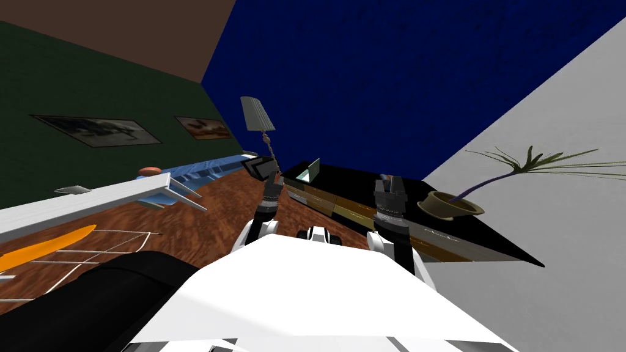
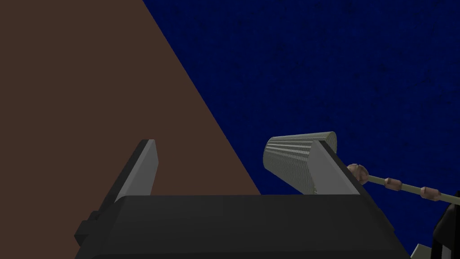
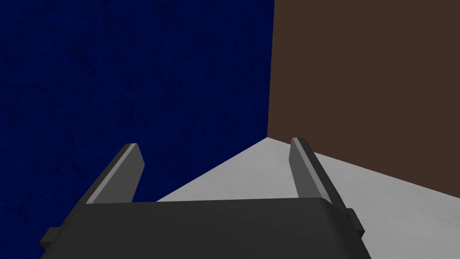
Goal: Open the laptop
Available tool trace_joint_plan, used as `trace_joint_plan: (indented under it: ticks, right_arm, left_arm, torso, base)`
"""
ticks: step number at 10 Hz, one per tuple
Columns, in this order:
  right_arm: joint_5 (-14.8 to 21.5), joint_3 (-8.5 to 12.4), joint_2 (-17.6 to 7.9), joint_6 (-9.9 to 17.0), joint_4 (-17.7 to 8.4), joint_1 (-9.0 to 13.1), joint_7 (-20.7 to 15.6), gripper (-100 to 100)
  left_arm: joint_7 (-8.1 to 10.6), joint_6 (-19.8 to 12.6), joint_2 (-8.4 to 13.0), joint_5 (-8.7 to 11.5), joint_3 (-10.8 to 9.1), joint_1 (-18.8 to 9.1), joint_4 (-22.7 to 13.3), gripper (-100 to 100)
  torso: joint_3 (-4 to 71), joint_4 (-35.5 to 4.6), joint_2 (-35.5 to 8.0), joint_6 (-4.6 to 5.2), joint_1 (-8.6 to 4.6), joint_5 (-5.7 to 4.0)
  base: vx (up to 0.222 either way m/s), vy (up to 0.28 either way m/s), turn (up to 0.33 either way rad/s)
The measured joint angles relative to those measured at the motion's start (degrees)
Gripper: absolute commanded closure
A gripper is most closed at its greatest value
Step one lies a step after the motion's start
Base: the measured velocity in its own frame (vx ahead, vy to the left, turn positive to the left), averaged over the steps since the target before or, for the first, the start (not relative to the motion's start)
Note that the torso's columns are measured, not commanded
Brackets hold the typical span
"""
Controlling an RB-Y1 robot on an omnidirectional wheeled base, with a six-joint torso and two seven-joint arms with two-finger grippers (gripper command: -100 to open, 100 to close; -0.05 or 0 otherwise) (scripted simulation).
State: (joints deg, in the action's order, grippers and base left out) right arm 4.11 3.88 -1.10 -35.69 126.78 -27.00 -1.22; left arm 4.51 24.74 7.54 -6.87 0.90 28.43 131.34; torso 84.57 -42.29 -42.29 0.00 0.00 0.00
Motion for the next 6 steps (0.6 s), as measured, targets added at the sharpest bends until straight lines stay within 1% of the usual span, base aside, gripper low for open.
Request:
trace_joint_plan:
  ticks: [4,6]
  right_arm:
    - [0.0,0.0,0.0,0.0,0.0,0.0,0.0,0]
    - [0.0,0.0,0.0,0.0,0.0,0.0,0.0,0]
  left_arm:
    - [0.42,-4.3,1.5,-1.1,0.48,-0.4,-0.6,-100]
    - [0.47,-6.4,1.9,-1.8,0.94,-0.9,-1.5,-100]
  torso:
    - [0.0,0.0,0.0,0.0,0.0,0.0]
    - [0.0,0.0,0.0,-0.01,-0.03,-0.01]
  base:
    - [0.093,0.009,-0.093]
    - [0.086,-0.001,-0.079]
